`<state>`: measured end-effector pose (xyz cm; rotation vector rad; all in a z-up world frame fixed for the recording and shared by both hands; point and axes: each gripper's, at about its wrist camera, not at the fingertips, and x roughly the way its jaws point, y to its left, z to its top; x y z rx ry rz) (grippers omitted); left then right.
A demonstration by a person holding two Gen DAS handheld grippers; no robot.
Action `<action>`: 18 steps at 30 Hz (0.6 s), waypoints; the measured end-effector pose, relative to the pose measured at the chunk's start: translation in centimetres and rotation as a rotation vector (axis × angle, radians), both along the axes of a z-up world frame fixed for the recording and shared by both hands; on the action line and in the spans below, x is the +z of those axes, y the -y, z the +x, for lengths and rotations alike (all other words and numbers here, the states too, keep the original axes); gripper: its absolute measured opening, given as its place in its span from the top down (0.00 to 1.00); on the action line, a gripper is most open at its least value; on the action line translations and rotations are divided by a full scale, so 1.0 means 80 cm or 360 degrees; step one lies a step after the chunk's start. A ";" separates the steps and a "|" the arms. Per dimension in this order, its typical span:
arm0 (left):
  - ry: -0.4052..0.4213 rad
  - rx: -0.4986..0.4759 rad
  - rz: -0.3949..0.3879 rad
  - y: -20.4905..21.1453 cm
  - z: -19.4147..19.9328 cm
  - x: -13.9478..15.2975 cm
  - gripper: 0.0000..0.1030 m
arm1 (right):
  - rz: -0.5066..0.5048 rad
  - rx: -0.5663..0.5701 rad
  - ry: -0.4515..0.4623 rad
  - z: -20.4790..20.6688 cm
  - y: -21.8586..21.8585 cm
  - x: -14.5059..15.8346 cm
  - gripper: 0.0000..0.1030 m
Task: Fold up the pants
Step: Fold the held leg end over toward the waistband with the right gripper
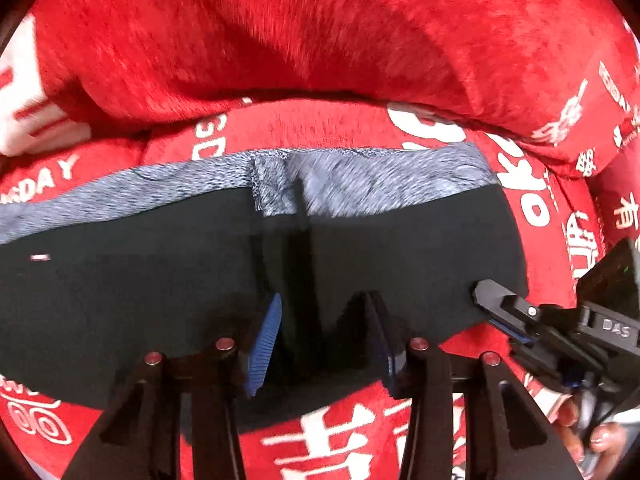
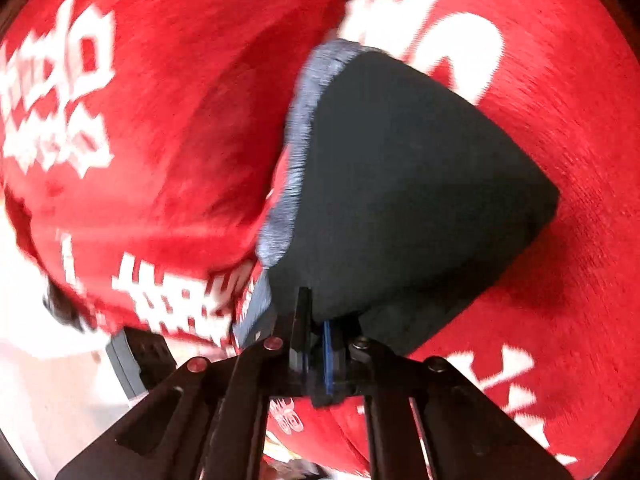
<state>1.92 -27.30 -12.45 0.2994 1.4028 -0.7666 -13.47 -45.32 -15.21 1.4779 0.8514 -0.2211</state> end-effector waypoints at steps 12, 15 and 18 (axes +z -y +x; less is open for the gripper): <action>0.0128 0.0121 0.0201 -0.012 0.000 -0.012 0.32 | -0.0055 0.0441 -0.0206 0.005 -0.012 -0.012 0.78; 0.0228 0.0098 0.0194 -0.011 0.009 0.012 0.32 | -0.0195 0.0549 -0.0047 0.001 0.005 0.040 0.78; 0.0306 0.0060 0.0152 0.009 0.020 0.030 0.32 | -0.0449 0.0477 -0.0061 0.005 0.049 0.070 0.74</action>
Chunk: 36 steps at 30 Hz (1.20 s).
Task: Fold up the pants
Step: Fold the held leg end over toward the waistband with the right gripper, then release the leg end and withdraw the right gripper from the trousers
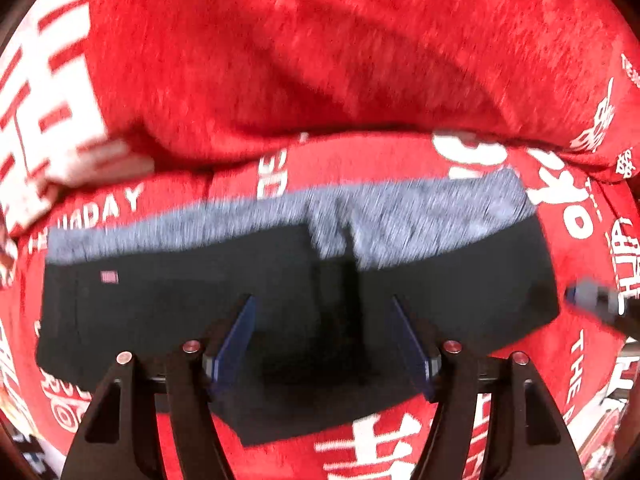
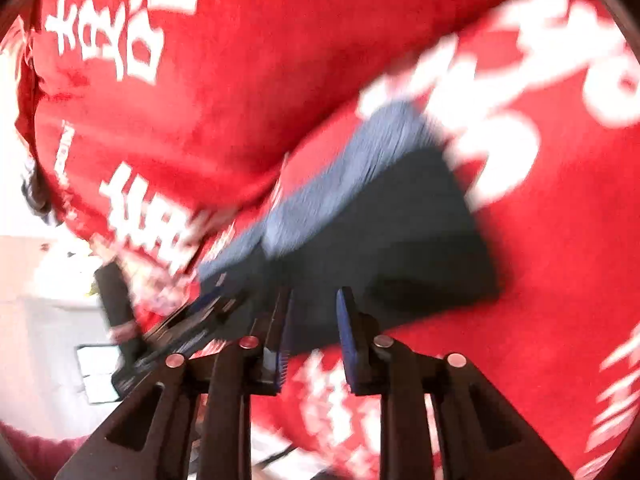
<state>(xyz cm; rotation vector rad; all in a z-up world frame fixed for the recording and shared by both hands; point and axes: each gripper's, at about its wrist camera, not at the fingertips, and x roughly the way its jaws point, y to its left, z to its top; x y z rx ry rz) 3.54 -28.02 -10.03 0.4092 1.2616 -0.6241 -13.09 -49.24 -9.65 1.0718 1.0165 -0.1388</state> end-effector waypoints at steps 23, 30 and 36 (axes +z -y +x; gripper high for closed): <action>-0.0027 0.0037 0.0193 0.011 -0.002 -0.057 0.23 | -0.0909 0.0447 -0.0483 0.104 -0.025 -0.025 0.71; -0.0050 0.0087 0.0186 -0.015 -0.007 -0.070 0.23 | -0.0705 0.0458 -0.0388 0.099 -0.063 -0.027 0.71; -0.0056 0.0109 0.0210 -0.016 -0.013 -0.059 0.23 | -0.0747 0.0519 -0.0457 0.099 -0.116 -0.049 0.63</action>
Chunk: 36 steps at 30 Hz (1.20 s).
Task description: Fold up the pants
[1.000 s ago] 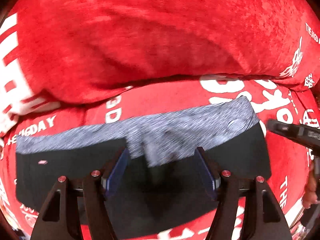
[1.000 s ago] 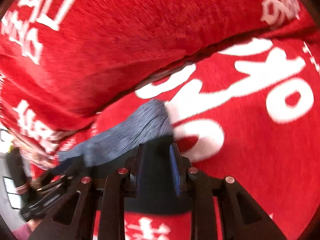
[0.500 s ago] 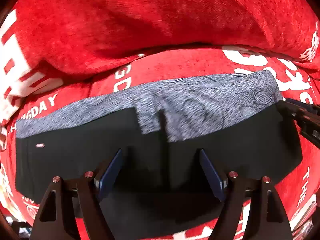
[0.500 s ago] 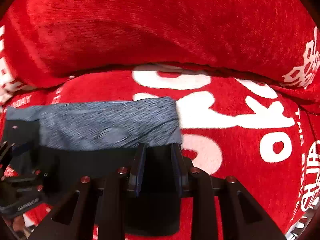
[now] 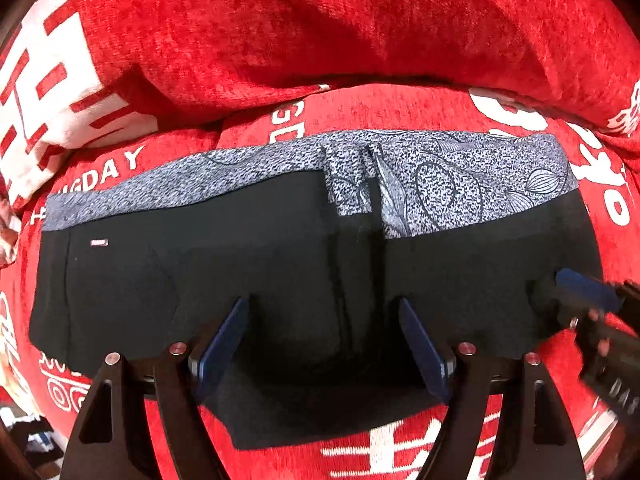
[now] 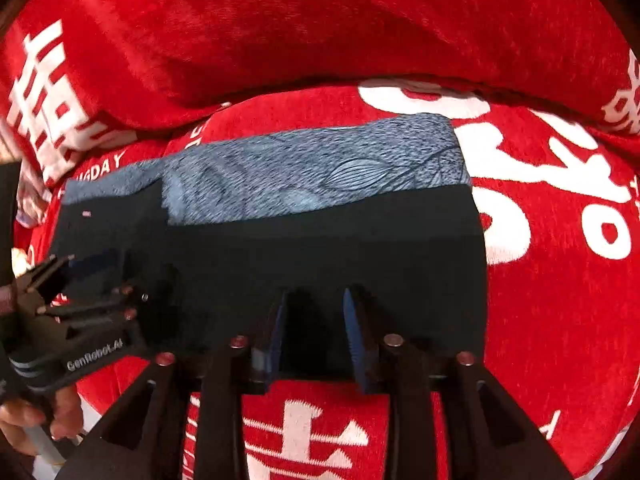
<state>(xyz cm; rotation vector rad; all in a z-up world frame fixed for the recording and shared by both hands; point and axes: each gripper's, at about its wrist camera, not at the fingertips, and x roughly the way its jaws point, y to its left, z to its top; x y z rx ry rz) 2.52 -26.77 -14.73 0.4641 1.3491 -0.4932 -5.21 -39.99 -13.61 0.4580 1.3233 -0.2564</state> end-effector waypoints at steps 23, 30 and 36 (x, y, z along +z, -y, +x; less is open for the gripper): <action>-0.0134 0.0002 0.0043 -0.013 -0.046 0.030 0.23 | 0.0120 -0.0079 -0.0119 -0.053 0.001 0.033 0.49; -0.0151 -0.0017 0.0051 -0.002 -0.065 0.036 0.23 | 0.0175 -0.0139 -0.0148 -0.074 0.014 0.034 0.47; -0.0142 -0.0018 0.0046 0.007 -0.080 0.038 0.23 | 0.0179 -0.0117 -0.0144 -0.085 0.017 0.038 0.44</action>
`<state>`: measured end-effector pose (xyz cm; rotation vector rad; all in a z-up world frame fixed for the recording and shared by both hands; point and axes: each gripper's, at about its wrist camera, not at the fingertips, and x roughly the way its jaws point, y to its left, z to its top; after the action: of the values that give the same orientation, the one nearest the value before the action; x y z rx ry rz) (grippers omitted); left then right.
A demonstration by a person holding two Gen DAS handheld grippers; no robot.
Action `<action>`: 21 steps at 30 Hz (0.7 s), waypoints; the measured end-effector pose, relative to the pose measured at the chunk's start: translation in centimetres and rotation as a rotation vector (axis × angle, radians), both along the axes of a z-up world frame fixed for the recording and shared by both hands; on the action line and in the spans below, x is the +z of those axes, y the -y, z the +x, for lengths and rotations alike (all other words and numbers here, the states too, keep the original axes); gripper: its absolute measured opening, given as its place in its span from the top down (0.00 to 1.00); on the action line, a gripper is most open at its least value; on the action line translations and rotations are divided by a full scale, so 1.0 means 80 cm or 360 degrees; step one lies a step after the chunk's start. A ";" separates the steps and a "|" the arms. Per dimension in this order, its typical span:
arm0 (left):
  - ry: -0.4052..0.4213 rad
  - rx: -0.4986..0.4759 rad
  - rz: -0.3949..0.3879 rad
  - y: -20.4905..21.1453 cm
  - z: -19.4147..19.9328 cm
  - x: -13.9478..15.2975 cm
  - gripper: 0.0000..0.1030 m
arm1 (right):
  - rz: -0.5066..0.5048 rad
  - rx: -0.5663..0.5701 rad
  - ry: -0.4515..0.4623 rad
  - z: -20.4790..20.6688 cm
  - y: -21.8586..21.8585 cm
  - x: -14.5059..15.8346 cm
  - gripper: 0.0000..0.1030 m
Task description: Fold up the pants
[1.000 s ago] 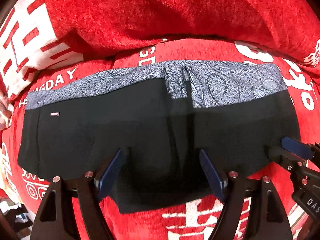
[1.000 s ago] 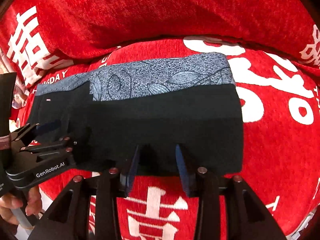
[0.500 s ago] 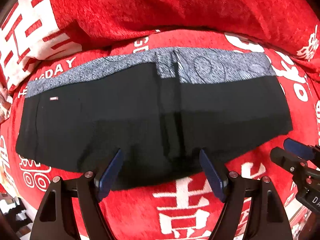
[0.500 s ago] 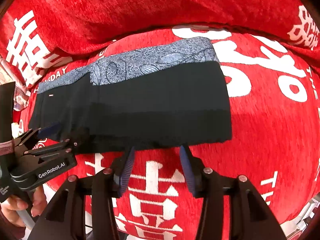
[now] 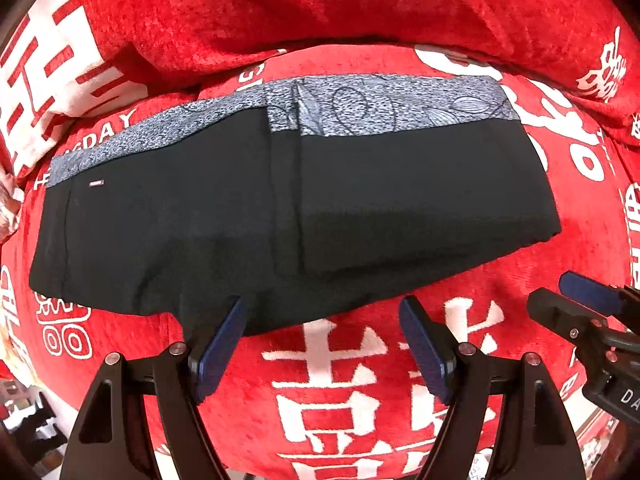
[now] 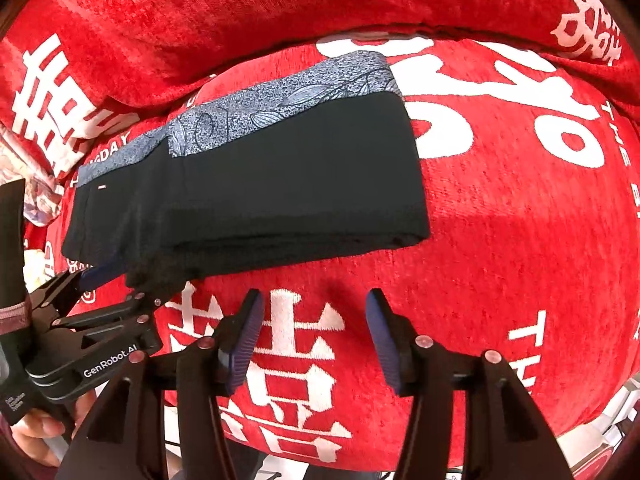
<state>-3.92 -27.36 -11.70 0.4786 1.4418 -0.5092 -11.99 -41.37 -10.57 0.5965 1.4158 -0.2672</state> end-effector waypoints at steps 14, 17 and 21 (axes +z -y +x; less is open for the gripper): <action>0.0004 0.0139 -0.0017 -0.018 -0.003 0.007 0.23 | -0.0024 0.0080 -0.0044 0.004 0.002 0.004 0.37; -0.0027 0.0145 -0.0019 -0.035 0.006 0.000 0.23 | -0.0059 0.0072 -0.0055 0.011 -0.011 0.003 0.37; -0.0041 0.0095 -0.0040 -0.064 0.024 -0.004 0.23 | -0.0089 0.0023 -0.0079 0.026 -0.045 -0.002 0.37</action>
<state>-1.96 -22.22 -12.02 0.4089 1.4687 -0.4866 -9.89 -37.79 -10.76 0.5367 1.4551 -0.3108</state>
